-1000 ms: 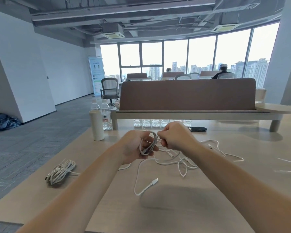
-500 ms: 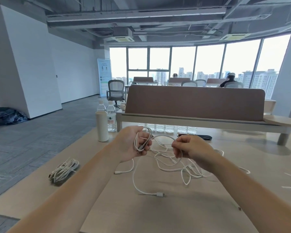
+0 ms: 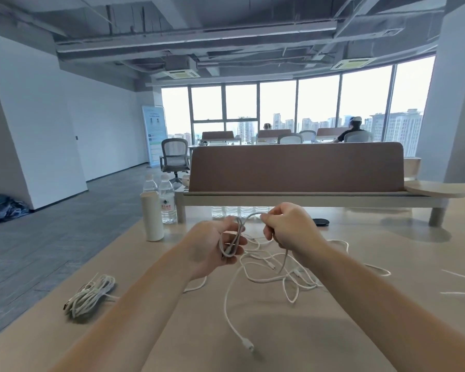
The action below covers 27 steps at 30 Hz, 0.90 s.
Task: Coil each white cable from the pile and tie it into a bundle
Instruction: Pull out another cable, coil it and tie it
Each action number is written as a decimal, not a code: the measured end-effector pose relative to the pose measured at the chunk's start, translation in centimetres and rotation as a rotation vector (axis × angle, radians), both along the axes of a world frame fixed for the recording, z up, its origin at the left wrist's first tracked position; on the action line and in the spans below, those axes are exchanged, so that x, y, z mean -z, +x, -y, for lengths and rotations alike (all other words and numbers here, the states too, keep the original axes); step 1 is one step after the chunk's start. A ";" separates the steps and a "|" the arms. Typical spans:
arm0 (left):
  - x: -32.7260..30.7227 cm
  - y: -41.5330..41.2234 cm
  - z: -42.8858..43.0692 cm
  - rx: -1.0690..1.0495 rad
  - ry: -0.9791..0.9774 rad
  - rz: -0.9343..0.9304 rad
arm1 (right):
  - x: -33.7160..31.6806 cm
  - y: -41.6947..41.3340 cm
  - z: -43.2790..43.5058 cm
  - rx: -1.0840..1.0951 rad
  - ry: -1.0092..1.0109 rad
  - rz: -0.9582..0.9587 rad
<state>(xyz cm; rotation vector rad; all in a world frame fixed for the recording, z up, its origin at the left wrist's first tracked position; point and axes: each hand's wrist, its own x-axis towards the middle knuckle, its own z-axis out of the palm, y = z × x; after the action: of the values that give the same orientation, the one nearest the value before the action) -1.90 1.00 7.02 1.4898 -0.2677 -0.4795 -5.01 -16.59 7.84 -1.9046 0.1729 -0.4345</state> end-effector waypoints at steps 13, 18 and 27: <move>0.2 0.3 0.9 -0.103 0.006 -0.051 | -0.3 -0.9 -1.6 -0.066 -0.031 0.025; 0.1 0.3 0.6 -0.126 -0.015 -0.053 | 0.5 -0.5 -0.8 -0.065 0.007 -0.070; 0.5 0.2 0.7 -0.032 0.020 -0.044 | 0.0 -1.0 -0.9 -0.099 0.025 -0.037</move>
<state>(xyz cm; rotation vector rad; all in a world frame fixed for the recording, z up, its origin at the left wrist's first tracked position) -1.70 0.33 6.49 1.4988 -0.2044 -0.4898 -6.01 -15.66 7.79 -1.8881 0.1073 -0.3290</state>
